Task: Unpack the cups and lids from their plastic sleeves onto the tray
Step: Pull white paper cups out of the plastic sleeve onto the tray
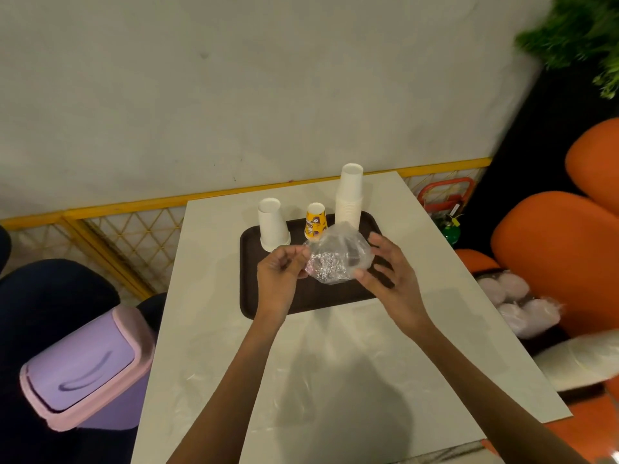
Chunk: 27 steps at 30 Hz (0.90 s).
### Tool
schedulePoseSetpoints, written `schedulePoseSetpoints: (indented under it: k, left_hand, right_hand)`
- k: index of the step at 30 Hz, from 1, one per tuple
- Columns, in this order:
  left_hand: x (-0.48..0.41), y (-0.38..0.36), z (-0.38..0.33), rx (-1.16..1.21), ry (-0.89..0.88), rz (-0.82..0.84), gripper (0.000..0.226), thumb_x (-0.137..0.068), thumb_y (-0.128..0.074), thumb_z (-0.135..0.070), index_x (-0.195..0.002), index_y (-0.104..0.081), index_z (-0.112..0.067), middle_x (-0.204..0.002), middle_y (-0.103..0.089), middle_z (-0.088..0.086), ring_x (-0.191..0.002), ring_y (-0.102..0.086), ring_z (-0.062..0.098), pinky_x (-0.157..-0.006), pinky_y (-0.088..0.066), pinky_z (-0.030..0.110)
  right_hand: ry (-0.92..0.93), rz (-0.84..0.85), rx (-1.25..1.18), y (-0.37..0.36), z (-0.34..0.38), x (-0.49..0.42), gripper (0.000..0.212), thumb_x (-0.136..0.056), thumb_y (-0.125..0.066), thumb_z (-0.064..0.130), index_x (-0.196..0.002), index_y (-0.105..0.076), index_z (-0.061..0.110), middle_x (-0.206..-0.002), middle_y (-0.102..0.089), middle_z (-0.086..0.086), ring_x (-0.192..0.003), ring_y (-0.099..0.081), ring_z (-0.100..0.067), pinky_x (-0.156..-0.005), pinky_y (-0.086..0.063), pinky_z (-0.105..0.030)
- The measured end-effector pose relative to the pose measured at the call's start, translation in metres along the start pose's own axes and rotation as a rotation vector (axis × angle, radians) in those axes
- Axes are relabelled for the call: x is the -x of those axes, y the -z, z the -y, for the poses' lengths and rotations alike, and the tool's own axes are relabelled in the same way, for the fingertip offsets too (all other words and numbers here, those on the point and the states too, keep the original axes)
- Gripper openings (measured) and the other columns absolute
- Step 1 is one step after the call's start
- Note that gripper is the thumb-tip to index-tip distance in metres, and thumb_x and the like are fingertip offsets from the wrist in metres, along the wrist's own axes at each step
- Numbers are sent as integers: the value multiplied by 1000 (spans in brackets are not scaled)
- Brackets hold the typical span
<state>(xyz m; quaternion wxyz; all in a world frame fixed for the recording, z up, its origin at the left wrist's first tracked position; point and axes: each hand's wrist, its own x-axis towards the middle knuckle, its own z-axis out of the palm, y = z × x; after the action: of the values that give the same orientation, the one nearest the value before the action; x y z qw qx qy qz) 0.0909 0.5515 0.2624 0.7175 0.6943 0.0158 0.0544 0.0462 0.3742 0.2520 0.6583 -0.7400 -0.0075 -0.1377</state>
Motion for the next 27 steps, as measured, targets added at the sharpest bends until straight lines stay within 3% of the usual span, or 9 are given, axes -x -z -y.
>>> schedulePoseSetpoints:
  k: [7, 13, 16, 20, 21, 27]
  left_hand:
    - [-9, -3, -21, 7, -59, -2, 8, -86, -66, -8, -81, -66, -15, -63, -68, -12, -56, -60, 1, -62, -54, 18]
    - [-9, -3, -39, 71, -102, -34, 10, -85, -66, -6, -77, -62, -10, -59, -67, -8, -51, -62, 6, -59, -55, 20]
    - [-10, -6, -45, 62, -134, -45, 14, -86, -66, -8, -74, -60, -9, -56, -66, -6, -48, -60, 6, -56, -53, 18]
    - [-12, -11, -55, 79, -165, -70, 23, -88, -65, -11, -66, -57, -9, -54, -63, -3, -46, -56, 8, -53, -49, 17]
    - [-12, -13, -58, 81, -174, -73, 24, -88, -65, -12, -66, -57, -9, -54, -63, -3, -45, -55, 9, -53, -48, 17]
    - [-16, -15, -66, 43, -231, -86, 26, -90, -64, -16, -65, -60, -8, -50, -59, -4, -48, -54, 11, -52, -49, 22]
  right_hand:
    - [149, -151, 21, -3, 19, -27, 26, -82, -69, 4, -108, -65, 2, -116, -66, -10, -109, -60, -8, -85, -46, -9]
    - [219, -167, -25, -3, 34, -48, 7, -87, -63, 2, -93, -61, 1, -113, -66, -12, -104, -63, -4, -90, -47, -15]
    - [247, -156, -83, -9, 43, -57, 11, -91, -59, 6, -88, -53, 14, -111, -67, -15, -107, -64, -17, -90, -50, -26]
    - [305, -222, -108, -16, 55, -71, 18, -93, -57, 9, -84, -48, 21, -78, -67, 13, -80, -67, -10, -77, -52, -24]
    - [323, -242, -121, -18, 57, -74, 17, -93, -57, 11, -83, -48, 21, -74, -64, 13, -74, -65, -9, -74, -52, -27]
    - [388, -341, -83, -24, 71, -87, 16, -91, -61, 18, -85, -48, 25, -66, -47, 10, -58, -42, -16, -53, -38, -33]
